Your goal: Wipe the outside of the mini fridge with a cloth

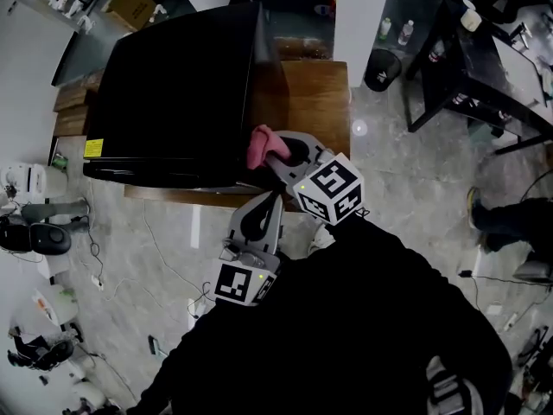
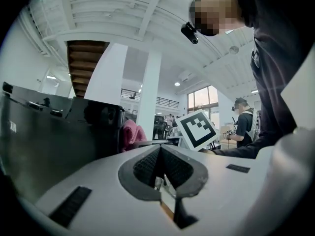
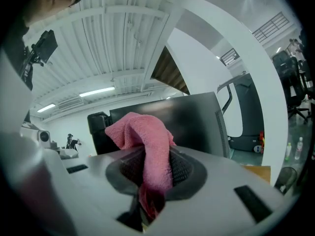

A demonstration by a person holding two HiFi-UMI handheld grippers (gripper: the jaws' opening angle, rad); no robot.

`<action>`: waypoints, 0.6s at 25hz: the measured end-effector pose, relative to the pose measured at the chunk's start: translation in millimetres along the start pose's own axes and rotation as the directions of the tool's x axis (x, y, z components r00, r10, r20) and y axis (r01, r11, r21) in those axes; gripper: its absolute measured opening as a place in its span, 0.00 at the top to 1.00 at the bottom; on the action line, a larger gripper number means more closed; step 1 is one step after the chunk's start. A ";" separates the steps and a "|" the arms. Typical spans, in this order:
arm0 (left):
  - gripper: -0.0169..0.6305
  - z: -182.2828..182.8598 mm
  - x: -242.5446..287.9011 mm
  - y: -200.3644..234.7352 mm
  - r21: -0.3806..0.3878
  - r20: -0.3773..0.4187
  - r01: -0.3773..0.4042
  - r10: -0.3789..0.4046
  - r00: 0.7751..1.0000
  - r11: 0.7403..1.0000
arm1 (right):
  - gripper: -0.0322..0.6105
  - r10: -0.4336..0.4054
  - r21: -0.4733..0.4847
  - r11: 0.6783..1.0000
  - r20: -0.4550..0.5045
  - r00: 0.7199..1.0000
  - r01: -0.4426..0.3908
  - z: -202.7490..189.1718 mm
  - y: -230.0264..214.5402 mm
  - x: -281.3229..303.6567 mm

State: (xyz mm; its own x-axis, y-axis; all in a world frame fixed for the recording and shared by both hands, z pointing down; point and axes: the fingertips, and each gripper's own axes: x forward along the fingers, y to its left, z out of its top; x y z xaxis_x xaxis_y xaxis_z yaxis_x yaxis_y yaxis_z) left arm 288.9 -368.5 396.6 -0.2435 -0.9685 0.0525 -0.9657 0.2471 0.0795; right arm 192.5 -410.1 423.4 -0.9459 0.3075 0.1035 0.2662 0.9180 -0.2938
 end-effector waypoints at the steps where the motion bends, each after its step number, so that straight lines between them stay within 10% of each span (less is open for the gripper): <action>1: 0.96 -2.5 4.2 0.9 -0.002 -0.004 -0.010 0.010 1.000 1.000 | 0.82 0.000 -0.002 1.000 -0.003 1.000 0.000 0.3 -5.8 2.5; 15: 0.96 -13.0 68.8 26.1 -0.014 0.015 -0.133 0.133 0.991 0.991 | 0.82 -0.062 -0.079 0.995 -0.040 0.997 0.059 16.9 -101.2 53.1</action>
State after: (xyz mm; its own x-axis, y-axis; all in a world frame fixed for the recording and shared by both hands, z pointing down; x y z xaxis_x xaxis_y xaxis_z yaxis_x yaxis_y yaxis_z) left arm 248.1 -428.3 415.2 -0.3710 -0.9274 0.0472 -0.9236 0.3738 0.0854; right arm 112.2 -490.9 442.5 -0.9524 0.2597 0.1597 0.2239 0.9513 -0.2117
